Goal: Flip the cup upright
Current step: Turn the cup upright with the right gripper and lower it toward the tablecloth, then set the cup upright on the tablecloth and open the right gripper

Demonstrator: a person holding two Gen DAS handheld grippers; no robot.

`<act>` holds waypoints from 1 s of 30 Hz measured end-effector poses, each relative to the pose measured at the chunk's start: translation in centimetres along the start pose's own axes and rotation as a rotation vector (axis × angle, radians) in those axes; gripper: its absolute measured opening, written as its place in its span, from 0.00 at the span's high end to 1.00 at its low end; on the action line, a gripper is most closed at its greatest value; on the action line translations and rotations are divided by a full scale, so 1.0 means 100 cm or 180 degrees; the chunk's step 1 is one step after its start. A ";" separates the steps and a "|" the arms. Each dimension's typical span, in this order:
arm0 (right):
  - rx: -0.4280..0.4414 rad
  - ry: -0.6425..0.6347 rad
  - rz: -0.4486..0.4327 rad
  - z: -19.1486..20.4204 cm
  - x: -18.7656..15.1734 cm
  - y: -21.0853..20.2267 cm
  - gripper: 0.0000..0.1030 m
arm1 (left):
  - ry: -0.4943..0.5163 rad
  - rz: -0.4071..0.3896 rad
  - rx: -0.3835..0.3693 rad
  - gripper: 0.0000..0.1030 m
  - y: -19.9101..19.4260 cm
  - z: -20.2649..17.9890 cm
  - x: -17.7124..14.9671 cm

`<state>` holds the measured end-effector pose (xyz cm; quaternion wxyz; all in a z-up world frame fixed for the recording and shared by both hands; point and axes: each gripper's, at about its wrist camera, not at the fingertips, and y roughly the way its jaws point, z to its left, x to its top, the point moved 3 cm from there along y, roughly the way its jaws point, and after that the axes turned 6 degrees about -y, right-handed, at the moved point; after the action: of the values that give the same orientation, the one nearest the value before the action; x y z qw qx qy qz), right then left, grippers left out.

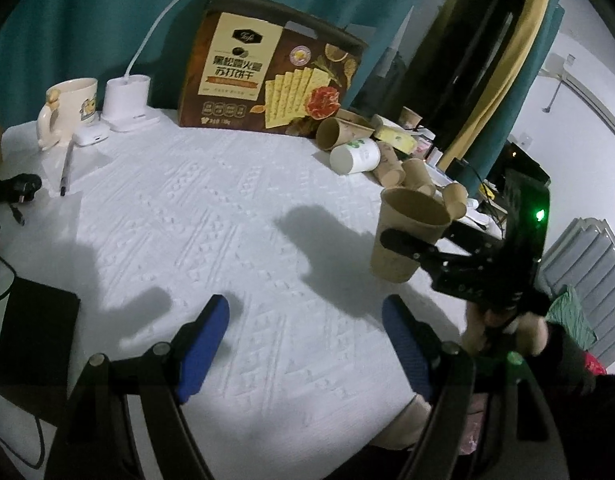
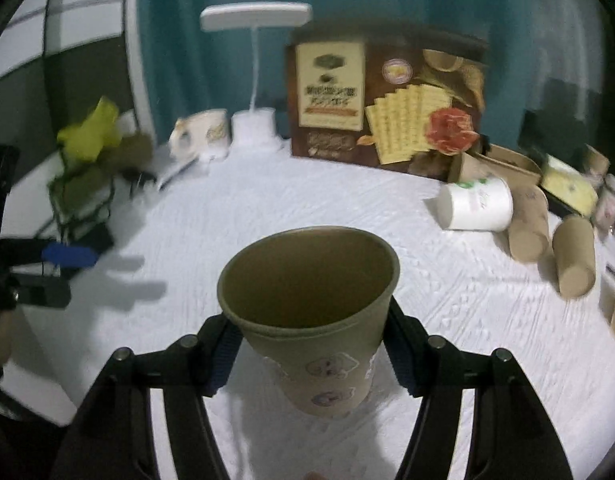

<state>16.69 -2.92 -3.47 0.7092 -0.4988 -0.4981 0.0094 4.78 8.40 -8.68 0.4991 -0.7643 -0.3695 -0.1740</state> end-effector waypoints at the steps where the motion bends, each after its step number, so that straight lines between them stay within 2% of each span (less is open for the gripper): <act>1: -0.0008 0.0061 -0.0040 -0.001 -0.003 0.000 0.40 | -0.0005 -0.0012 -0.0017 0.23 0.000 -0.003 0.000; 7: 0.0005 0.0163 -0.0048 -0.003 -0.020 0.000 0.40 | -0.0047 0.0009 -0.0024 0.23 0.011 -0.008 0.000; 12: -0.0022 0.0241 -0.0080 -0.004 -0.030 -0.001 0.39 | 0.0117 0.0003 0.0202 0.23 0.020 -0.013 -0.002; 17: -0.0034 0.0219 0.0035 0.000 -0.041 -0.002 0.36 | 0.0182 0.0040 0.0249 0.23 0.023 -0.016 -0.010; 22: -0.0019 0.0324 0.0022 0.001 -0.052 -0.014 0.33 | 0.0208 0.0107 0.0237 0.23 0.025 -0.020 -0.020; 30: -0.0156 0.0530 0.0030 0.000 -0.074 -0.048 0.32 | 0.0344 0.0126 0.0224 0.23 0.024 -0.037 -0.031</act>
<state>10.62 -9.06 -5.24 0.7357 -0.5174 -0.4351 -0.0409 4.81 3.36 -10.54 0.5482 -0.7429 -0.3327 -0.1920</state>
